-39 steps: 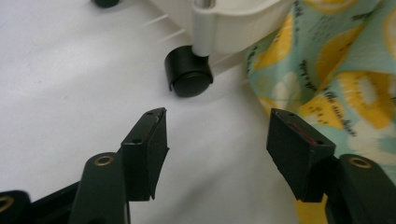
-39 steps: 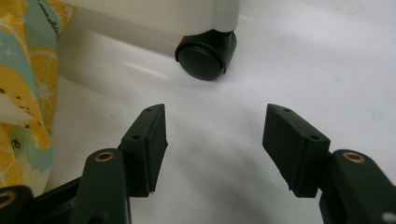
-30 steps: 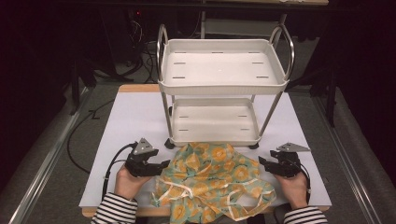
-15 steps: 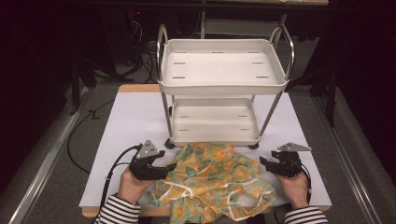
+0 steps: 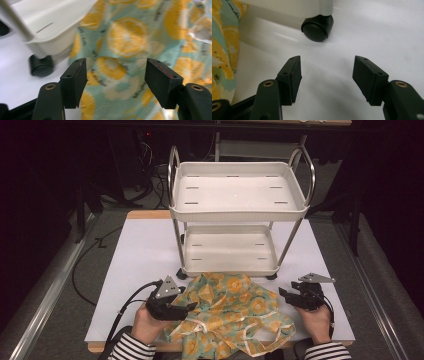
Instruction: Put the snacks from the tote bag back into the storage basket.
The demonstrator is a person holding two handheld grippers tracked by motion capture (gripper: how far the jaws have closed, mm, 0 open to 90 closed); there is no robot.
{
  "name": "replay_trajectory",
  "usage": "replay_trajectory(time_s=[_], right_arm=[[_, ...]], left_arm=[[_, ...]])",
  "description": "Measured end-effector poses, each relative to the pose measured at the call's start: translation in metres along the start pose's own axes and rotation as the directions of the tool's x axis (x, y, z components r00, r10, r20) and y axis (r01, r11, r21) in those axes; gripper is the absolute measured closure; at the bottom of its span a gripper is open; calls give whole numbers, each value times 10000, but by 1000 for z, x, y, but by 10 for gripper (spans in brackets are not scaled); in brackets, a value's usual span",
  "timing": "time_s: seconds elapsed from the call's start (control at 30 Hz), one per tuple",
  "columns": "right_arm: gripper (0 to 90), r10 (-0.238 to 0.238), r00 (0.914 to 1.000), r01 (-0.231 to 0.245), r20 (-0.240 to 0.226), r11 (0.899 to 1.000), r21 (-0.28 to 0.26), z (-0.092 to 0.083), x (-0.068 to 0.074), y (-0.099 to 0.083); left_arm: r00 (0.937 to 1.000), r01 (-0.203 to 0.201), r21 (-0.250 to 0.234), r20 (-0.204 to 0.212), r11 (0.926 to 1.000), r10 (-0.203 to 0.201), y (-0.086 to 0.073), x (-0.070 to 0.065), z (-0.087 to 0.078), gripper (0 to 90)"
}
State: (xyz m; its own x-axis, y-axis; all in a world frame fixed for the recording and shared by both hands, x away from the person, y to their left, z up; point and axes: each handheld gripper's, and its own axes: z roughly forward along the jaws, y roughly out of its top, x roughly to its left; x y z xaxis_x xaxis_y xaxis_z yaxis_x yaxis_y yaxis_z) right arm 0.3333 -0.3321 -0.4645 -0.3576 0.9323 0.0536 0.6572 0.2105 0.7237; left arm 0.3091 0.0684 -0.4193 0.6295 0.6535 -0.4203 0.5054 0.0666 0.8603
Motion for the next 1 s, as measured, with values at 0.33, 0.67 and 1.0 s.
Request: replay_trajectory(time_s=[0.33, 0.67, 1.0], right_arm=[[408, -26, 10000, 26, -11, 10000, -15, 0, 0, 0], [411, -12, 10000, 12, -57, 10000, -23, -1, 2, 0], [451, -119, 9994, 89, -338, 9961, -881, -17, 10, 3]], left_arm=[[9992, -77, -85, 396, 9999, 80, -1, -13, -2, 357], [9975, -643, 544, 323, 9965, 626, -16, -18, 11, 380], [9963, -835, 1095, -117, 9905, 853, -28, -11, 27, 531]])
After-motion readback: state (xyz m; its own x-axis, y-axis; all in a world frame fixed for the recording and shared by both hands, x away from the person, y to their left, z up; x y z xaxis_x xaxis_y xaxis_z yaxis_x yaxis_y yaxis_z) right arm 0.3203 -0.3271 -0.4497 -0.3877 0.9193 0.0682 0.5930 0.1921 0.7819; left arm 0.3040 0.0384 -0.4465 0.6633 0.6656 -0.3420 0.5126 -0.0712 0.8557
